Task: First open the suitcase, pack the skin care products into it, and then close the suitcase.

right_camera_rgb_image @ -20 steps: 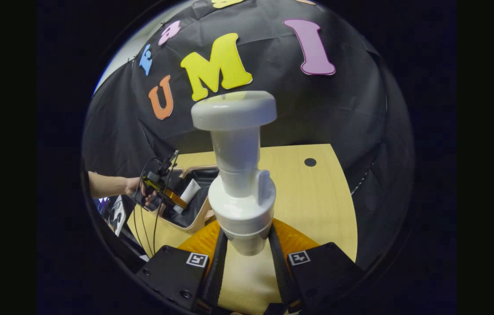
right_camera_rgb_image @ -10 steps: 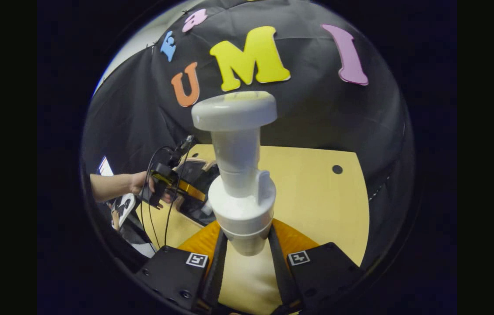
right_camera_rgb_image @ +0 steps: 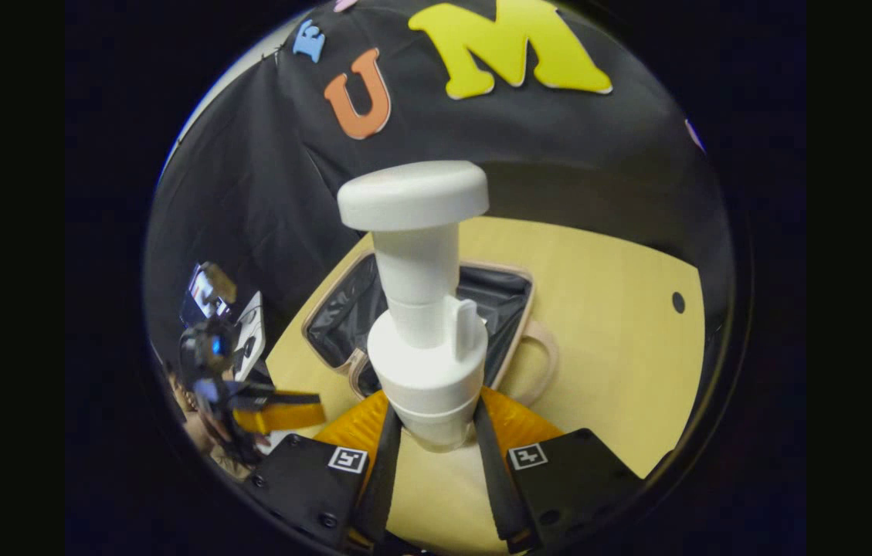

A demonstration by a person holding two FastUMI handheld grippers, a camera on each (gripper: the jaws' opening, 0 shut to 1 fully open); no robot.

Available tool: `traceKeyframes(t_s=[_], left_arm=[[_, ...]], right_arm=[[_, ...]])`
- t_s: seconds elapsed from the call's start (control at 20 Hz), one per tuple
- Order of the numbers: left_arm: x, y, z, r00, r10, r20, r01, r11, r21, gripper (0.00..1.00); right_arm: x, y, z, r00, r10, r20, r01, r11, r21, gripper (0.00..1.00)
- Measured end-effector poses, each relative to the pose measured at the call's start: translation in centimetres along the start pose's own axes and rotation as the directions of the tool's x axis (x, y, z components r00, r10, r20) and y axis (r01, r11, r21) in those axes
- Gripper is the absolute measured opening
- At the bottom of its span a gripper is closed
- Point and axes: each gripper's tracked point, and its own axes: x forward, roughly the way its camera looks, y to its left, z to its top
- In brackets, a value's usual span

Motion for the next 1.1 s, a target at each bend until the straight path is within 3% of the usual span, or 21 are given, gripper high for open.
traceKeyframes(t_s=[0.1, 0.35, 0.45, 0.6, 0.75, 1.1], left_arm=[[-2.3, 1.1, -1.8, 1.0, 0.015, 0.024, -0.014, 1.0, -0.022, 0.88], [-6.2, 4.4, -3.5, 0.996, 0.064, 0.055, -0.057, 0.991, -0.118, 0.88], [-7.4, 5.7, -3.2, 0.995, 0.073, 0.072, -0.061, 0.986, -0.155, 0.88], [-8.4, 7.4, -2.7, 0.991, 0.097, 0.094, -0.079, 0.981, -0.178, 0.88], [-9.5, 8.5, -1.7, 0.987, 0.118, 0.114, -0.099, 0.982, -0.161, 0.88], [-9.6, 7.5, 0.0, 0.983, 0.119, 0.142, -0.109, 0.991, -0.076, 0.88]], right_arm=[[3.3, 0.3, -0.3, 0.996, 0.013, -0.091, -0.006, 0.997, 0.077, 0.49], [10.1, -1.2, -0.8, 0.964, -0.067, -0.257, 0.126, 0.966, 0.225, 0.49], [11.3, -1.7, -1.8, 0.941, -0.075, -0.329, 0.19, 0.924, 0.332, 0.49], [13.5, -2.5, -3.7, 0.897, -0.098, -0.431, 0.311, 0.833, 0.458, 0.49], [14.1, -3.9, -4.8, 0.864, -0.152, -0.481, 0.402, 0.783, 0.475, 0.49], [15.9, -4.4, -5.3, 0.835, -0.233, -0.499, 0.474, 0.764, 0.438, 0.49]])
